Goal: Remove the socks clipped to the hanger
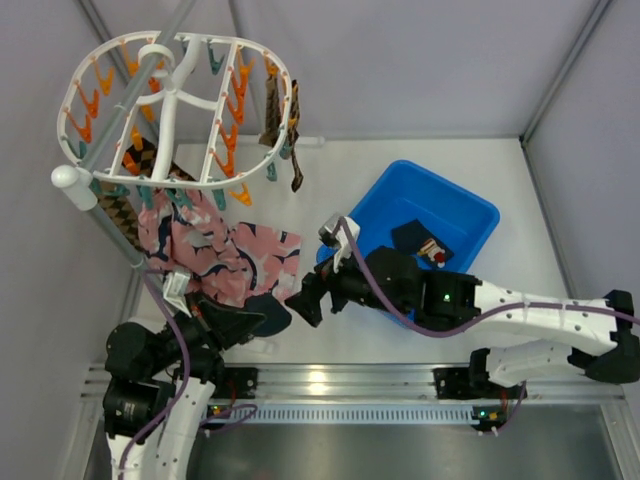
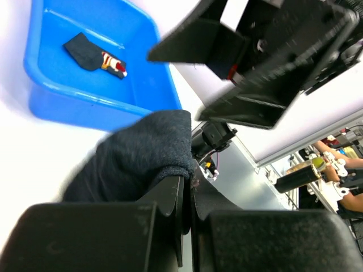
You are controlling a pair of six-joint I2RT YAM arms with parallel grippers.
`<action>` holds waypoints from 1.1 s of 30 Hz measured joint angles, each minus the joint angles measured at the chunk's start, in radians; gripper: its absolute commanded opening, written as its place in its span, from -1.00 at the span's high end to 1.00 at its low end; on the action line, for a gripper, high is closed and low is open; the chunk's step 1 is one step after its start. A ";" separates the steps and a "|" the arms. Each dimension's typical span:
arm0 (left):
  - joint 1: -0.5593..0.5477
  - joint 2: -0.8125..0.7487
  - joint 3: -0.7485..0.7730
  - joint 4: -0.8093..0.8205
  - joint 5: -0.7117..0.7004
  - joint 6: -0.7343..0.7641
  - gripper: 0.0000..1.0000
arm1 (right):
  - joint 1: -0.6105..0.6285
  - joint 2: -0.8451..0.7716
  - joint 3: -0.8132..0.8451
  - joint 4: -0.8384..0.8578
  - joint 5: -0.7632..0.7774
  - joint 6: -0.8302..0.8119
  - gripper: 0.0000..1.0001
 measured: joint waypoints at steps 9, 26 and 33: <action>0.000 0.018 0.056 0.001 0.001 -0.031 1.00 | -0.002 -0.005 -0.105 0.242 -0.371 0.002 -0.76; 0.000 0.015 0.077 0.001 -0.030 -0.073 -0.97 | -0.122 -0.149 -0.170 0.066 -0.085 0.057 1.00; 0.000 0.003 0.051 0.003 -0.046 -0.074 -0.97 | -0.485 -0.332 -0.155 -0.184 0.108 0.051 -0.99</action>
